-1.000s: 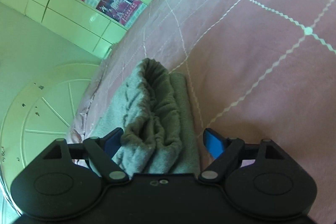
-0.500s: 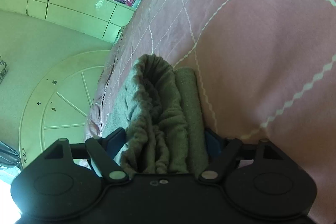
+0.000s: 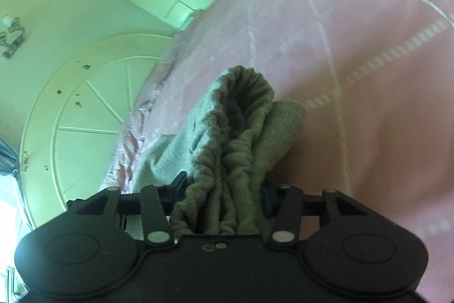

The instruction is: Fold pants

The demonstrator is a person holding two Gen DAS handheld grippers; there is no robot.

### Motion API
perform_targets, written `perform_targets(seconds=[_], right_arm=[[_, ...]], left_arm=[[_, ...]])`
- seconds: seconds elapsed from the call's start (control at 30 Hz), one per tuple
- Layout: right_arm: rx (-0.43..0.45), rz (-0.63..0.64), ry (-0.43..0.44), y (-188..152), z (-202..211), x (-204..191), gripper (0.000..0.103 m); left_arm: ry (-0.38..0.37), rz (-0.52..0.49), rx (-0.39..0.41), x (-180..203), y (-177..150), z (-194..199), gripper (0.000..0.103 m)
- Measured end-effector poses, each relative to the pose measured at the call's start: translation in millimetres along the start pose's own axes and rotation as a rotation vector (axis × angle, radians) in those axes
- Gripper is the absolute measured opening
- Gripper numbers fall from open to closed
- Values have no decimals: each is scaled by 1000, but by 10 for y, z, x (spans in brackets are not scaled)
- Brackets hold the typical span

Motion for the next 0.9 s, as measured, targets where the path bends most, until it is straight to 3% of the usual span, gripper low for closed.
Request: perform_targets(seconds=[0.13,0.27,0.37,0.5,0.53,0.57,0.6,0.63,0.7,0.9], right_arm=[[44,37,52,466,-171,-183,40],[59,35,80,938,-535,-240,40],[65,39,80,1216,-829,-240,40],[39,86,56,1350,-1247,-223,40],[21,94,40,1323,-1381,-148,43],[-7,86,-4,1284,-1540,-23,55],[-36,54,-77,1216,-1724,153,56],[13,31,-25,1151,-1748,283,54],[81,69,28,1048,-1694,321,53],[69,56,35,1019,-1605,265,62]], left_arm=[[20,-85,70,102,566,-34,25],[69,-156,90,74,1189,-70,25],[93,-152,105,-61,1505,-195,25],[116,-65,118,-542,1520,-269,25],[150,-78,104,-672,1465,-346,26],[189,-82,82,-813,1363,-432,31],[180,-56,93,-982,1259,-480,33],[130,-42,139,-1058,1226,-464,33],[118,-51,149,-1064,1214,-478,33],[129,-79,141,-990,1176,-424,37]])
Point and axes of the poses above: each gripper's, at about its wrist camera, not at the fingertips, and z roughly against the way its jaws point, x to its right, y to its top, the point moved 3 cm from there along -z, roughly the way its jaws point, and after that the axes turned 12 degrees about -y, right-handed, at the moved point
